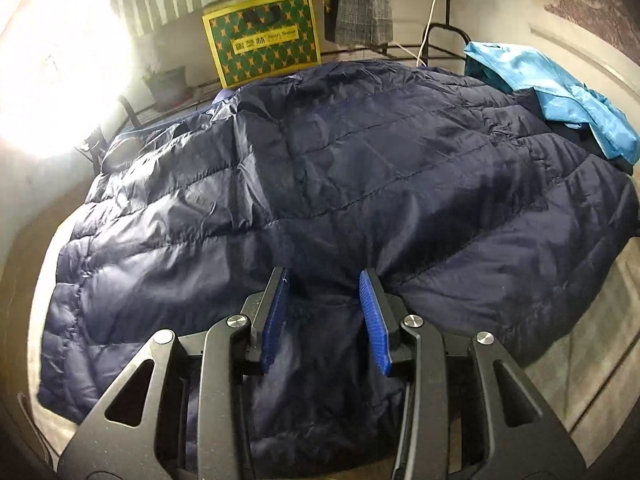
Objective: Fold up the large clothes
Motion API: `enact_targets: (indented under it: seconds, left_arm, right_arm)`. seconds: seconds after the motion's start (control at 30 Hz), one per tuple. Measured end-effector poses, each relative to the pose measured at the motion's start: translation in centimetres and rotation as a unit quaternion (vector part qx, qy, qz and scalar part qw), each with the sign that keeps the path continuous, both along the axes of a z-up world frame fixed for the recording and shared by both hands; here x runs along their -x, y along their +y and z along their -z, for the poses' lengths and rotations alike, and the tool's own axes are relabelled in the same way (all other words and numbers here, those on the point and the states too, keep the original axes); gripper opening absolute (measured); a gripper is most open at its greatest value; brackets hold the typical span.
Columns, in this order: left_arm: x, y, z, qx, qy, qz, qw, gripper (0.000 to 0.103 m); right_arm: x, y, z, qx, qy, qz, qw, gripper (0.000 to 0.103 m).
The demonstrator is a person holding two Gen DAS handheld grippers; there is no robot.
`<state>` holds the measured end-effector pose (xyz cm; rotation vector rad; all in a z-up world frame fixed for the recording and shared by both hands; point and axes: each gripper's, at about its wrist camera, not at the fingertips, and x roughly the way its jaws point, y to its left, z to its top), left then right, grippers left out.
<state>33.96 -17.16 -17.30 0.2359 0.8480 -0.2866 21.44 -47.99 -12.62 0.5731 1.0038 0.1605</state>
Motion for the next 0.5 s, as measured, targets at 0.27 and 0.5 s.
enact_targets:
  seconds: [0.27, 0.5]
  left_arm:
    - [6.1, 5.3, -10.9, 0.04, -0.061, -0.031, 0.9968, 0.039]
    - [13.5, 10.3, -22.1, 0.09, -0.114, -0.055, 0.9879, 0.039]
  right_arm:
    - [4.7, -2.4, -7.7, 0.039, -0.097, 0.027, 0.994, 0.081]
    - [10.9, -3.2, -17.6, 0.092, -0.182, 0.02, 0.979, 0.081]
